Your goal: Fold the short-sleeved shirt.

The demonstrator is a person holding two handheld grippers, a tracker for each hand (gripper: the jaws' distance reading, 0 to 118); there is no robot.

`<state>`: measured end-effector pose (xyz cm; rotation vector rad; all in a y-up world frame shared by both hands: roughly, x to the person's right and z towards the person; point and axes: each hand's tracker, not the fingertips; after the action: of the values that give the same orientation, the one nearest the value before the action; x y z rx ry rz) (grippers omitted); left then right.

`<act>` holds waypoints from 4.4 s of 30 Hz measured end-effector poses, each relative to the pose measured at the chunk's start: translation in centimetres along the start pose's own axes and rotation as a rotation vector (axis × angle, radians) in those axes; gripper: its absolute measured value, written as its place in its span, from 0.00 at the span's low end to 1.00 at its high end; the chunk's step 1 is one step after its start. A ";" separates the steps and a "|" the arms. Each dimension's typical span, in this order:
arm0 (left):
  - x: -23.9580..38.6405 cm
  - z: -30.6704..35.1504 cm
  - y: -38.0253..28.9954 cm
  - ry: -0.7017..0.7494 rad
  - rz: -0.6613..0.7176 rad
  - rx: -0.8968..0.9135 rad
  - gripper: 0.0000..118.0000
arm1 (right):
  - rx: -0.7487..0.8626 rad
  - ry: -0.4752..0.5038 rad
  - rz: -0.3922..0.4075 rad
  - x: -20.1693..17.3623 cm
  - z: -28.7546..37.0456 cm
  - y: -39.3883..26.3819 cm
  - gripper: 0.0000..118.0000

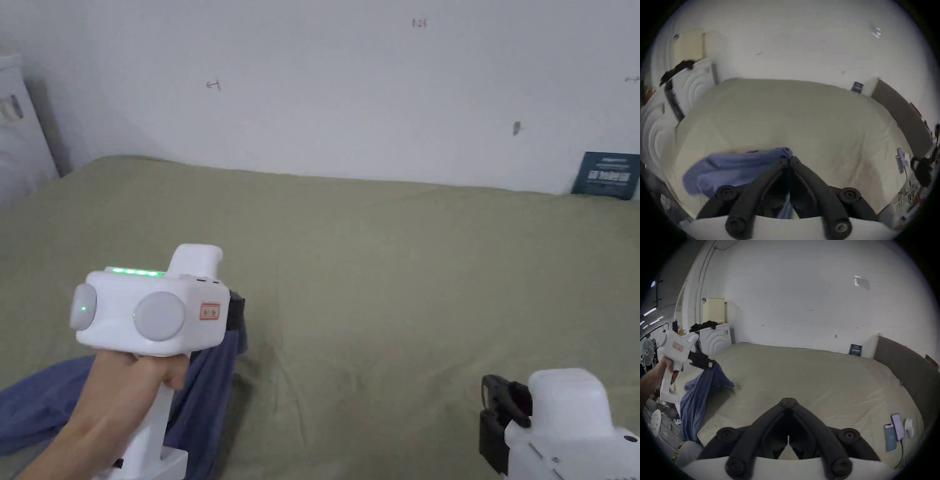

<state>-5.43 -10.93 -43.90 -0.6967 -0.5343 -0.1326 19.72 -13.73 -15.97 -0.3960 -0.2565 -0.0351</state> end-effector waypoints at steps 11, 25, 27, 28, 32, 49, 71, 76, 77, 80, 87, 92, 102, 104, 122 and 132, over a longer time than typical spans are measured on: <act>22.0 -7.1 4.3 -0.351 -0.140 -0.035 0.00 | -0.010 -0.179 -0.086 8.4 2.8 -1.5 0.01; 25.5 -18.0 -3.4 -0.271 -0.191 -0.221 0.95 | -0.097 -0.250 -0.161 11.8 0.5 -4.1 0.02; 23.3 -15.0 -2.8 -0.249 -0.183 -0.175 0.95 | -0.084 -0.244 -0.167 11.4 0.8 -3.7 0.02; 22.1 -12.9 -2.6 -0.245 -0.169 -0.138 0.95 | -0.071 -0.240 -0.166 11.0 1.0 -3.5 0.02; 16.5 -3.3 -2.8 -0.184 -0.093 0.021 0.95 | -0.026 -0.218 -0.145 9.4 2.4 -2.7 0.02; 3.5 20.1 -12.7 0.206 0.083 0.418 0.00 | 0.117 -0.140 -0.058 3.2 9.1 -1.4 0.02; -6.6 1.9 -20.1 0.116 0.145 -0.375 0.97 | -0.025 -0.071 -0.118 2.1 4.2 -3.8 0.02; -6.4 -2.5 -21.1 0.187 0.115 -0.455 0.96 | -0.063 -0.069 -0.119 2.1 3.3 -4.3 0.02; -6.2 -2.6 -21.2 0.187 0.115 -0.459 0.96 | -0.069 -0.069 -0.117 2.1 3.1 -4.4 0.02; -5.2 -1.0 -20.5 0.182 0.090 -0.432 0.67 | -0.087 -0.071 -0.106 2.3 2.6 -4.6 0.02; -6.0 -0.1 -20.3 0.130 0.090 -0.366 0.00 | -0.185 -0.140 -0.126 6.1 -2.1 -3.5 0.02; -6.0 -0.3 -20.3 0.123 0.097 -0.370 0.00 | -0.244 -0.154 -0.132 10.9 -9.1 -1.5 0.02; -6.4 -0.7 -20.5 0.114 0.117 -0.373 0.00 | -0.503 -0.043 -0.100 16.2 -25.8 -0.4 0.59; -6.4 -0.9 -20.4 0.116 0.113 -0.377 0.00 | -0.572 -0.028 -0.079 16.1 -28.3 -1.2 0.79; -6.4 2.1 -17.7 0.105 0.108 -0.342 0.00 | -0.490 -0.025 -0.052 16.0 -21.8 1.9 0.07; -8.9 9.6 -6.3 0.201 0.068 -0.069 0.00 | -0.252 -0.072 -0.039 19.2 -7.1 11.6 0.07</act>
<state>-18.98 -10.14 -38.71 -0.7589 -0.3147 -0.1561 40.97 -5.44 -21.83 -0.6437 -0.3326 -0.0923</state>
